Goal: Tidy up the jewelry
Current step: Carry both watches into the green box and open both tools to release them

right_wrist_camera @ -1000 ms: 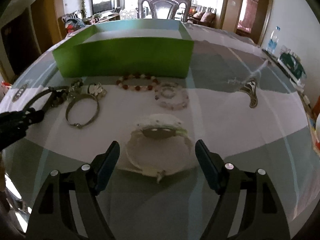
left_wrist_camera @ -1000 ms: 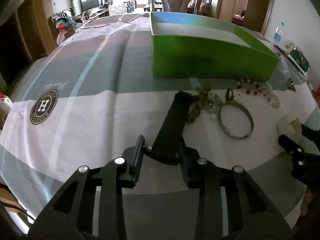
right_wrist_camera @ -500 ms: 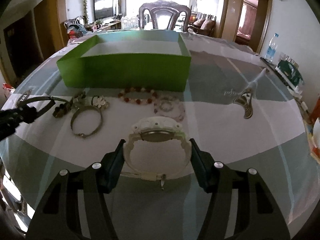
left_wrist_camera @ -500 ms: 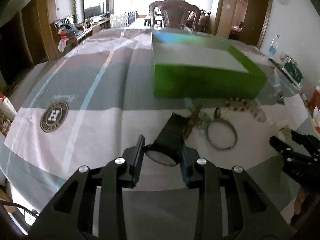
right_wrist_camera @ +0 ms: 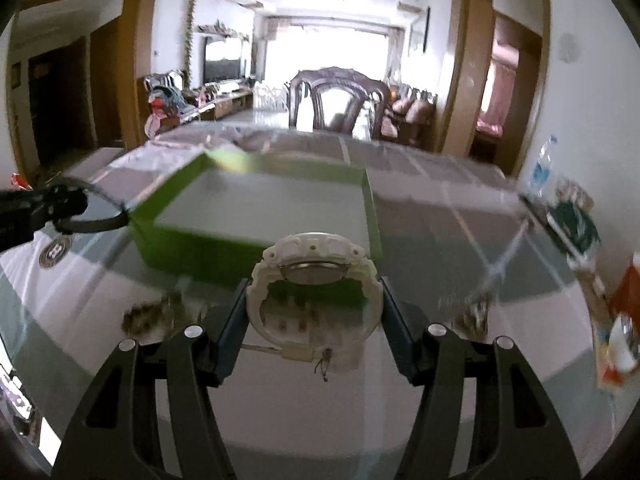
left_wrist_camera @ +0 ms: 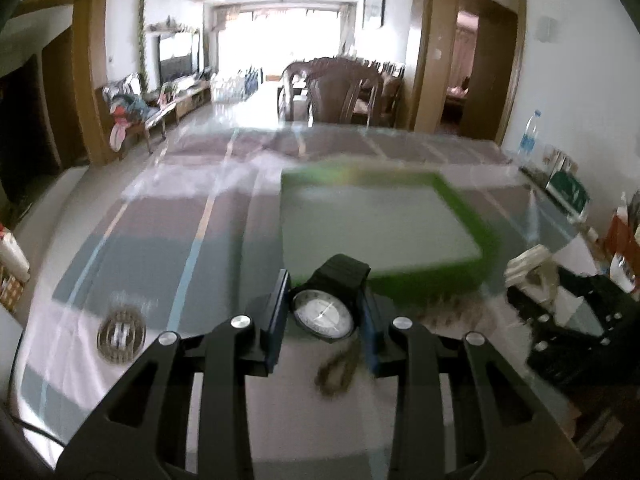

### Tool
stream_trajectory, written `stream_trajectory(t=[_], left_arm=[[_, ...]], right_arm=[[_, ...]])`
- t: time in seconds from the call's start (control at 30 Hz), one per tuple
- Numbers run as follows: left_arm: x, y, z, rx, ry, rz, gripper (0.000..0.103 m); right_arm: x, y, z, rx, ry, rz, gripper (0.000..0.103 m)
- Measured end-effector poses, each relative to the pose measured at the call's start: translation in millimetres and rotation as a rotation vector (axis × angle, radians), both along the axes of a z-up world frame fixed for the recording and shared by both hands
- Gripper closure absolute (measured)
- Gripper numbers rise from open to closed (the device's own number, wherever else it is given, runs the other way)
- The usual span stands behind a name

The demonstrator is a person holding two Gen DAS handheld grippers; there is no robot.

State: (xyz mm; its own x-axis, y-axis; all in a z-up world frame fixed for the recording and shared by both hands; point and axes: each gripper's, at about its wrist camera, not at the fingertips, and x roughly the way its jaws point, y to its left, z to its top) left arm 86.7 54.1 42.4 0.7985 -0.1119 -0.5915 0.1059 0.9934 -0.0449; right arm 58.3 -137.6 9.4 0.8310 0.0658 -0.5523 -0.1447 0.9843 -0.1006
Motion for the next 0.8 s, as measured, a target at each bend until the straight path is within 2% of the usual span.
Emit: stream_trajectory(t=[0.1, 0.17, 0.27, 0.4, 0.43, 0.47, 0.57, 0.6, 0.7, 0.8], left_arm=[[22, -7, 12, 0.015, -0.050, 0.005, 0.072], [43, -11, 15, 0.012, -0.051, 0.016, 0.072], [71, -14, 6, -0.011, -0.031, 0.025, 0.072], [97, -15, -16, -0.016, 0.016, 0.035, 0.072], [100, -14, -21, -0.018, 0.028, 0.037, 0.064], [101, -13, -25, -0.018, 0.041, 0.039, 0.053], [95, -10, -33, -0.008, 0.059, 0.040, 0.049], [91, -8, -34, -0.009, 0.060, 0.038, 0.047], [65, -1, -40, -0.001, 0.067, 0.056, 0.034], [40, 4, -50, 0.030, 0.067, 0.074, 0.033]], right_arm=[[31, 3, 9, 0.021, -0.018, -0.006, 0.042], [57, 3, 13, 0.063, -0.003, -0.013, 0.042], [90, 4, 7, 0.085, 0.040, -0.015, 0.041], [114, 13, -10, 0.048, 0.084, -0.020, 0.040], [115, 15, -13, 0.031, 0.090, -0.022, 0.038], [114, 16, -14, 0.012, 0.096, -0.026, 0.032], [98, 13, -9, 0.000, 0.076, -0.022, 0.029], [90, 11, -8, -0.002, 0.071, -0.024, 0.024], [64, -7, -3, 0.005, 0.048, -0.037, 0.017], [48, -32, -11, 0.021, 0.081, -0.088, 0.016]])
